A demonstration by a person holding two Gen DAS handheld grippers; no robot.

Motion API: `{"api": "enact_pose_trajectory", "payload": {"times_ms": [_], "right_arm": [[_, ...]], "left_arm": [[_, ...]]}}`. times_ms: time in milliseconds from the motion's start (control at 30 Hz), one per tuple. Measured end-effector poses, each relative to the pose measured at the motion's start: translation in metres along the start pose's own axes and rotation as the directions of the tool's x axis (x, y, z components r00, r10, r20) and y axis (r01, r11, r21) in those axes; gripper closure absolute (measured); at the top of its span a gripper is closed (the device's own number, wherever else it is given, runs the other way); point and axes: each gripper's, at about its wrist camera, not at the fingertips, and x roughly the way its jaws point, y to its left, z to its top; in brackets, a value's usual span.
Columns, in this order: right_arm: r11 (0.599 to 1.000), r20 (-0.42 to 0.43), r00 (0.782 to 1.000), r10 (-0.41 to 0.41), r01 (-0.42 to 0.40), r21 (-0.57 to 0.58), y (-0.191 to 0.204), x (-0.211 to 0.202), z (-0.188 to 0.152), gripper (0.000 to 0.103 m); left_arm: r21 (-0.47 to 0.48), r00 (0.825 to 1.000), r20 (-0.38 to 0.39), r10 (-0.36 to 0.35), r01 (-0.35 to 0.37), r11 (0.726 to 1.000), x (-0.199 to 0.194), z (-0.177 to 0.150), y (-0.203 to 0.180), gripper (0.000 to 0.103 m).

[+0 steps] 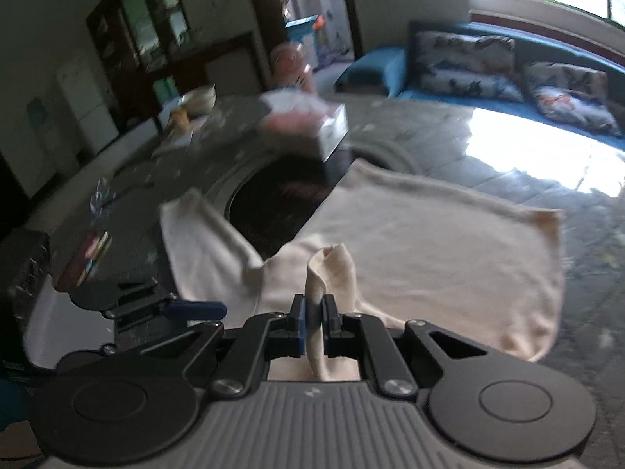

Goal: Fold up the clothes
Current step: 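Grasp a sleeve with the right gripper and fold it across the body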

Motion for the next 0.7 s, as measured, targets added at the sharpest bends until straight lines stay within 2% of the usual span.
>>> {"api": "enact_pose_trajectory", "payload": {"times_ms": [67,167,333,533,600,700], "right_arm": [[1.000,-0.023,1.000,0.016,-0.016,-0.005,0.003,0.009,-0.002,0.095],[1.000,-0.029,0.999,0.028,-0.028,-0.012,0.004,0.011,-0.002,0.084],[1.000,0.000,1.000,0.002,-0.002,-0.024,-0.008,-0.014,-0.005,0.084],[0.990,-0.027,0.989,-0.143,0.143,0.013,-0.051,-0.046,-0.033,0.084],[0.981,-0.050,0.980,-0.190,0.191,0.023,-0.064,-0.049,-0.047,0.084],[0.977,-0.067,0.978,-0.199,0.204,0.068,-0.080,-0.050,-0.064,0.084]], "left_arm": [[-0.003,1.000,0.004,0.003,-0.003,1.000,-0.001,0.001,0.000,0.025],[-0.003,1.000,0.009,0.000,0.000,1.000,0.000,0.003,-0.001,0.025],[0.012,1.000,0.020,0.003,-0.003,1.000,0.001,0.008,-0.004,0.025],[0.029,0.999,0.040,-0.021,0.020,0.999,0.005,0.015,-0.013,0.030],[0.031,0.999,0.032,-0.031,0.030,0.999,0.011,0.017,-0.017,0.037],[0.042,0.999,0.010,-0.052,0.052,0.998,0.021,0.019,-0.024,0.046]]}}
